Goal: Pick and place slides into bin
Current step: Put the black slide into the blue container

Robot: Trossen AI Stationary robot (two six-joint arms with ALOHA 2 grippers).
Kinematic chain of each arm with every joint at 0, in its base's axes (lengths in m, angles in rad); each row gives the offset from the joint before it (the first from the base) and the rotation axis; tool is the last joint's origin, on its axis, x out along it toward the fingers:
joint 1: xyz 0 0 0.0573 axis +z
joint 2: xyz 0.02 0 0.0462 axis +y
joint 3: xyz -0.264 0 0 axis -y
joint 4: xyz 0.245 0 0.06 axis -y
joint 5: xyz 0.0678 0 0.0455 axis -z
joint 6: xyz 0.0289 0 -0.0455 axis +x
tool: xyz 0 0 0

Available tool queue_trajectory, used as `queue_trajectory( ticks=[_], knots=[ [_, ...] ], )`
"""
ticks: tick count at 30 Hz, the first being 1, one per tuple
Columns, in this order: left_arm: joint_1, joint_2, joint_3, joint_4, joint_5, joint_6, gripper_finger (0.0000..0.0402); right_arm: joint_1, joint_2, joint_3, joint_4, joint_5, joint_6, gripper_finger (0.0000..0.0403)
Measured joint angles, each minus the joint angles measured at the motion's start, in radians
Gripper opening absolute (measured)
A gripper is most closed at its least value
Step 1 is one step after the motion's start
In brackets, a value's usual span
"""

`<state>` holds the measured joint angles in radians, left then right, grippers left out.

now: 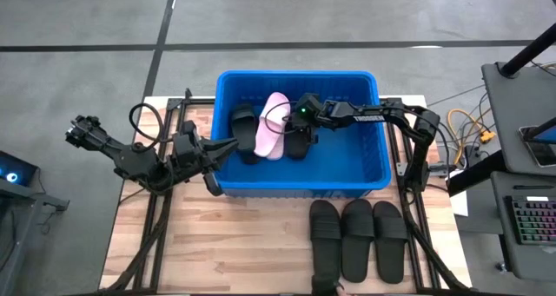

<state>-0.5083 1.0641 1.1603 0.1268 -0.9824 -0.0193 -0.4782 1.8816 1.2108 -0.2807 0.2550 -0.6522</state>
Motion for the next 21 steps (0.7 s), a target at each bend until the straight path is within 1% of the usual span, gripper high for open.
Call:
queue_trajectory(
  ticks=[8,11,16,21],
  knots=[
    [0.0,-0.001,0.0,-0.001,0.0,0.0,0.0015,-0.001,-0.002,-0.003,-0.019,-0.01,0.019,0.0192],
    [0.0,-0.001,0.0,-0.001,0.0,0.0,0.0015,-0.002,-0.009,0.012,-0.076,-0.007,0.04,0.0226],
    [0.0,-0.001,0.0,-0.003,0.0,0.001,0.0015,-0.002,-0.018,0.091,-0.224,-0.006,0.075,0.0266],
    [0.0,-0.002,-0.002,-0.003,0.0,0.001,0.0015,-0.001,-0.019,0.183,-0.361,-0.023,0.085,0.0283]
  ],
)
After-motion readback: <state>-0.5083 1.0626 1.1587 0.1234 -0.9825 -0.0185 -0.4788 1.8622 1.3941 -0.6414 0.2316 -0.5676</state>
